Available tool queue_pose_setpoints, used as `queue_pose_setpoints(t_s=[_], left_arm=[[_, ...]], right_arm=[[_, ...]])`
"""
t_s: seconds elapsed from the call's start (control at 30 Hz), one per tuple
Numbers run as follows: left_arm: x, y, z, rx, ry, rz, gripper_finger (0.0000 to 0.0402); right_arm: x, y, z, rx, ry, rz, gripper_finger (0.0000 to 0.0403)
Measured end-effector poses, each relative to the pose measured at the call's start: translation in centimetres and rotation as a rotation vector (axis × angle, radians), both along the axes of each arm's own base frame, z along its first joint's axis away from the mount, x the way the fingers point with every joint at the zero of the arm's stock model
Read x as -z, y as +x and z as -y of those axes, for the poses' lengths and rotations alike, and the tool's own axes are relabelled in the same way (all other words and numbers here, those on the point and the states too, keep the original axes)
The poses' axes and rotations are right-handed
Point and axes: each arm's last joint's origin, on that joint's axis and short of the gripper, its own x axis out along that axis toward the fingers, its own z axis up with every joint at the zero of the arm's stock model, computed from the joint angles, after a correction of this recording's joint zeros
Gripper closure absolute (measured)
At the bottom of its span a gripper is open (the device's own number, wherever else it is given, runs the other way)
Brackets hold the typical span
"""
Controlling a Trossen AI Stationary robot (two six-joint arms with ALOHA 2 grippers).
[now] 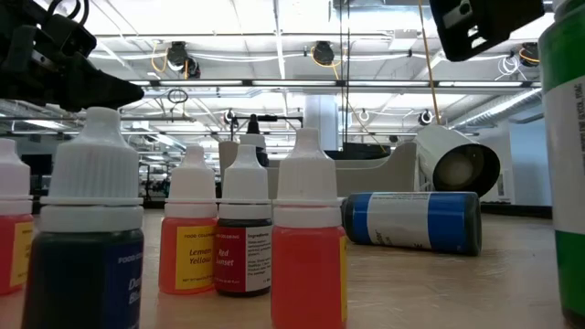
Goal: Pick & Place food coloring
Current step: Put the big green food coloring into the gray bin
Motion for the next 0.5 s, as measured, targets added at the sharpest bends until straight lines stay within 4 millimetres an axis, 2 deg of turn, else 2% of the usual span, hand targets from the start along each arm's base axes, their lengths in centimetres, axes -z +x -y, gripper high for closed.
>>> queue_pose_setpoints(t_s=[0.17, 0.3, 0.5], left_arm=[[0.00, 0.00, 0.00, -0.001, -0.003, 0.000, 0.0344], [0.02, 0.00, 0.00, 0.000, -0.002, -0.002, 0.0344], [0.03, 0.00, 0.00, 0.000, 0.004, -0.003, 0.0344]], right_arm=[[-0.03, 0.59, -1.06, -0.069, 0.011, -0.029, 0.0172], [0.65, 0.49, -0.93, -0.041, 0.000, -0.101, 0.0172], [0.82, 0.51, -0.79, -0.005, -0.018, -0.108, 0.0172]])
